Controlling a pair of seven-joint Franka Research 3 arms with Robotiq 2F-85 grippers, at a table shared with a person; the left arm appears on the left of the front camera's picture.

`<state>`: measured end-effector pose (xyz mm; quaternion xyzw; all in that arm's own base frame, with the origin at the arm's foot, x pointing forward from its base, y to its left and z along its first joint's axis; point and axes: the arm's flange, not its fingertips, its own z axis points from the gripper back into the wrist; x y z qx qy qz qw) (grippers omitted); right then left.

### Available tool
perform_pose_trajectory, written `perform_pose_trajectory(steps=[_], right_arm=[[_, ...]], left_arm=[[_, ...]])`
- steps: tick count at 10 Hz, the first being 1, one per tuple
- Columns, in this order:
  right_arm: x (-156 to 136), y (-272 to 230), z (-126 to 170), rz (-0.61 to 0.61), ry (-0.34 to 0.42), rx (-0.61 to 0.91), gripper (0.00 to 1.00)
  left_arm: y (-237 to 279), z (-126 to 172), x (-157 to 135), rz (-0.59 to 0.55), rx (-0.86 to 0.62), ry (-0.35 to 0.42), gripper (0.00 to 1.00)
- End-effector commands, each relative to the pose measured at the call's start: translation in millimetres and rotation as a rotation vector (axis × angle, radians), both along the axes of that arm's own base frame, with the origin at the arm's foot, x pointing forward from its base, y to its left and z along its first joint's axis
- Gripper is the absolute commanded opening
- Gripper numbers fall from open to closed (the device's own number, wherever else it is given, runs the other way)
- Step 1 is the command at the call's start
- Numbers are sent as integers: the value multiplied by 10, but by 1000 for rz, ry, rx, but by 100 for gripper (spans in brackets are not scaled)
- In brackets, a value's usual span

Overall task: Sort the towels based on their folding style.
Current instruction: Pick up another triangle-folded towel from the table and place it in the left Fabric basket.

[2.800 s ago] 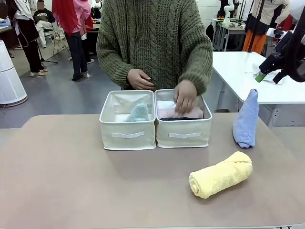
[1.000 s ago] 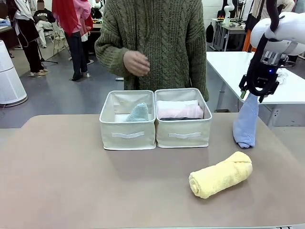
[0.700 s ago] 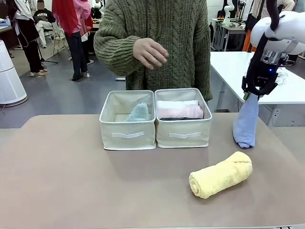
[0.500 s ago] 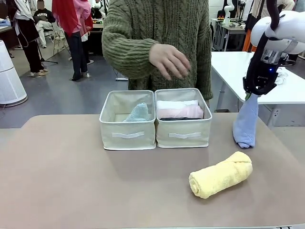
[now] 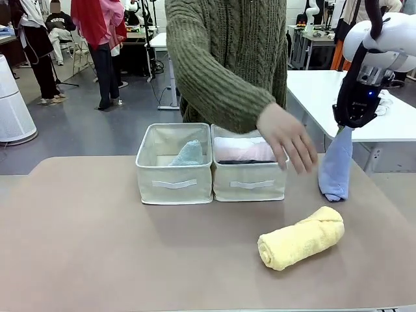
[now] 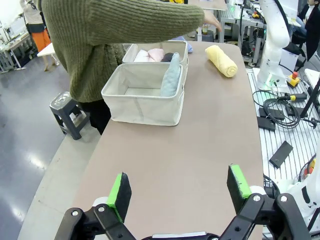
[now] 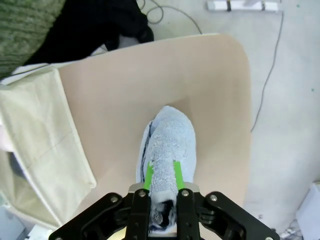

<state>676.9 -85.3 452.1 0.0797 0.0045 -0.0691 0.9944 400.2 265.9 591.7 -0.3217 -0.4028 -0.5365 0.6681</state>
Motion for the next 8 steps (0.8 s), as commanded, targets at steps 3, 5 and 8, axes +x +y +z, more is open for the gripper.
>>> perform_pose_trajectory(steps=[3,5,8], right_arm=[[-1053,-333,1077,146,-76,-46,2],[-1756,-546,1380,181,-124,-84,2],[-2456,-645,1372,260,-182,-100,2]], left_arm=[[-16,15,-27,14,-11,11,100],[-16,15,-27,14,-11,11,100],[-16,15,-27,14,-11,11,100]])
